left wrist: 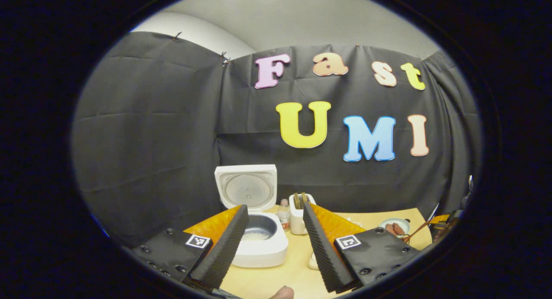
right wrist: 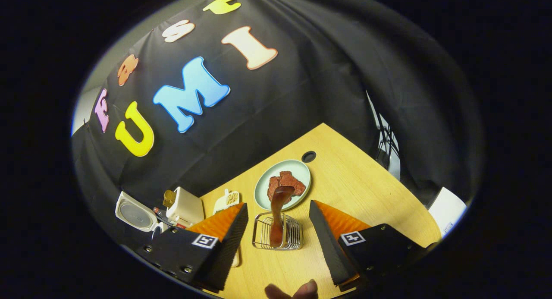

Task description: Close the left gripper, press the button to open the rice cooker; take a wooden spoon from the chopstick holder with the right hand, scoop a spoonful of rice and pour it into the rice cooker, then put the wooden spoon back into the chopstick holder.

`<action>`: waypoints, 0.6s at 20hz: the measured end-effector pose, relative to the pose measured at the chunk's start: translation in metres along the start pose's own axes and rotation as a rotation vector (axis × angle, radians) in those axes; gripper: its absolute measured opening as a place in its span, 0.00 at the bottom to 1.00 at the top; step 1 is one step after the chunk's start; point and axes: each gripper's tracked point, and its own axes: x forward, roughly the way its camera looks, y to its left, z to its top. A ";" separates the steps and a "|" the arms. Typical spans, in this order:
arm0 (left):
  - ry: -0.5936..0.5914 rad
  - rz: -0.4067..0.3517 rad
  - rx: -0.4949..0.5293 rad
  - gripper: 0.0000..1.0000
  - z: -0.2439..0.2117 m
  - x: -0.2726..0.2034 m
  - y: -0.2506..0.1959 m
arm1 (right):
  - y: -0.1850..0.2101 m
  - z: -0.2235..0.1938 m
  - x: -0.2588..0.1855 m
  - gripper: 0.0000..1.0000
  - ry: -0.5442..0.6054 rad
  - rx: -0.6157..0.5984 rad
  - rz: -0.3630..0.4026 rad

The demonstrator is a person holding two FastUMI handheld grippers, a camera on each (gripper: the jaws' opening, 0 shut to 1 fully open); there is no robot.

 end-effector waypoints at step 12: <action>-0.124 -0.159 -0.190 0.83 0.067 0.228 0.099 | 0.160 -0.041 -0.161 0.98 -0.199 -0.171 -0.068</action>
